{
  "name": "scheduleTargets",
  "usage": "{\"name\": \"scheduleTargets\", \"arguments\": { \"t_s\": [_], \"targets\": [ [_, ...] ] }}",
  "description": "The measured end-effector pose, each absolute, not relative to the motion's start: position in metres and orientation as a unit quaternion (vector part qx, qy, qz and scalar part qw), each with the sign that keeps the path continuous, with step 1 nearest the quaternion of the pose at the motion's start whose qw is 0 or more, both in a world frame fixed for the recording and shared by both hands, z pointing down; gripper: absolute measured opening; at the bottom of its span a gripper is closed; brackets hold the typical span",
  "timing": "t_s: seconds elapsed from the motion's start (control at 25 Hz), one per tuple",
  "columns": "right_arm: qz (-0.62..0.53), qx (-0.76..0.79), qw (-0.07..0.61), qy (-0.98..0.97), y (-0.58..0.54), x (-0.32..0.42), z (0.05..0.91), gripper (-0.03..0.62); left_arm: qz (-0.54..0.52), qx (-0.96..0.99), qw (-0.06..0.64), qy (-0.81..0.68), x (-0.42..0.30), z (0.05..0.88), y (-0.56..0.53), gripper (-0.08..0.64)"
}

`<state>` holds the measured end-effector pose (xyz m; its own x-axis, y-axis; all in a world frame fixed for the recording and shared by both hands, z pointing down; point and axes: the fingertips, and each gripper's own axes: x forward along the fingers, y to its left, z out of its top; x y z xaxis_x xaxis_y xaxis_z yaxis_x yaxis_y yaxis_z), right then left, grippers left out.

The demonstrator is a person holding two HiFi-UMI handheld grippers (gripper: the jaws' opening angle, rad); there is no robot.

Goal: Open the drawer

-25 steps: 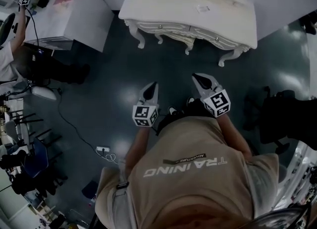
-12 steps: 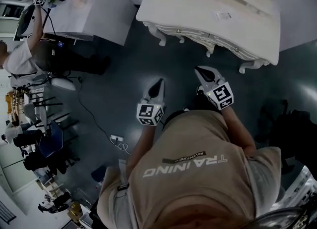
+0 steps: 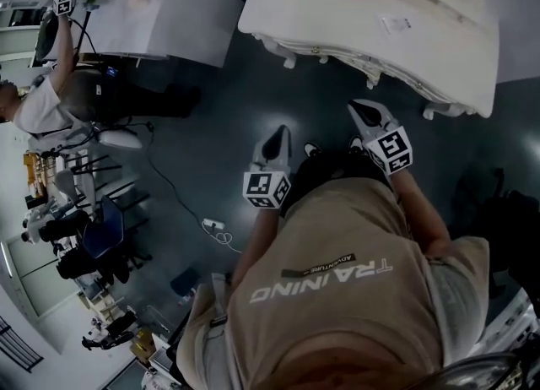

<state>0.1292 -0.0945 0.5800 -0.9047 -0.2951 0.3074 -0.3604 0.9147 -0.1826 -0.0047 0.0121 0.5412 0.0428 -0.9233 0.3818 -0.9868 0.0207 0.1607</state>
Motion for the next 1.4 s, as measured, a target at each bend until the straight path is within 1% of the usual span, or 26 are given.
{"name": "scheduleTargets", "arguments": {
  "t_s": [0.24,0.36,0.52,0.72,0.96,1.2,1.4],
  "targets": [
    [0.087,0.174,0.148,-0.970,-0.106,0.084,0.568,0.003,0.070,0.706,0.200,-0.676,-0.051,0.553,-0.006,-0.002],
    [0.089,0.193,0.163,-0.964,-0.110,0.062,0.568,0.003,0.069,0.727,0.185,-0.658,-0.073,0.550,-0.024,-0.002],
    [0.105,0.228,0.165,-0.954,-0.117,0.024,0.558,0.003,0.075,0.761,0.157,-0.626,-0.112,0.541,-0.053,-0.002],
    [0.114,0.278,0.190,-0.935,-0.122,-0.009,0.567,0.003,0.069,0.793,0.170,-0.581,-0.155,0.554,-0.080,-0.002],
    [0.130,0.337,0.197,-0.911,-0.134,-0.014,0.576,0.003,0.083,0.822,0.174,-0.537,-0.175,0.574,-0.106,-0.002],
    [0.159,0.334,0.226,-0.901,-0.168,-0.022,0.612,0.003,0.088,0.816,0.187,-0.539,-0.189,0.582,-0.144,-0.002],
    [0.188,0.314,0.259,-0.894,-0.207,-0.029,0.659,0.003,0.136,0.814,0.197,-0.528,-0.190,0.589,-0.175,-0.002]
  ]
}}
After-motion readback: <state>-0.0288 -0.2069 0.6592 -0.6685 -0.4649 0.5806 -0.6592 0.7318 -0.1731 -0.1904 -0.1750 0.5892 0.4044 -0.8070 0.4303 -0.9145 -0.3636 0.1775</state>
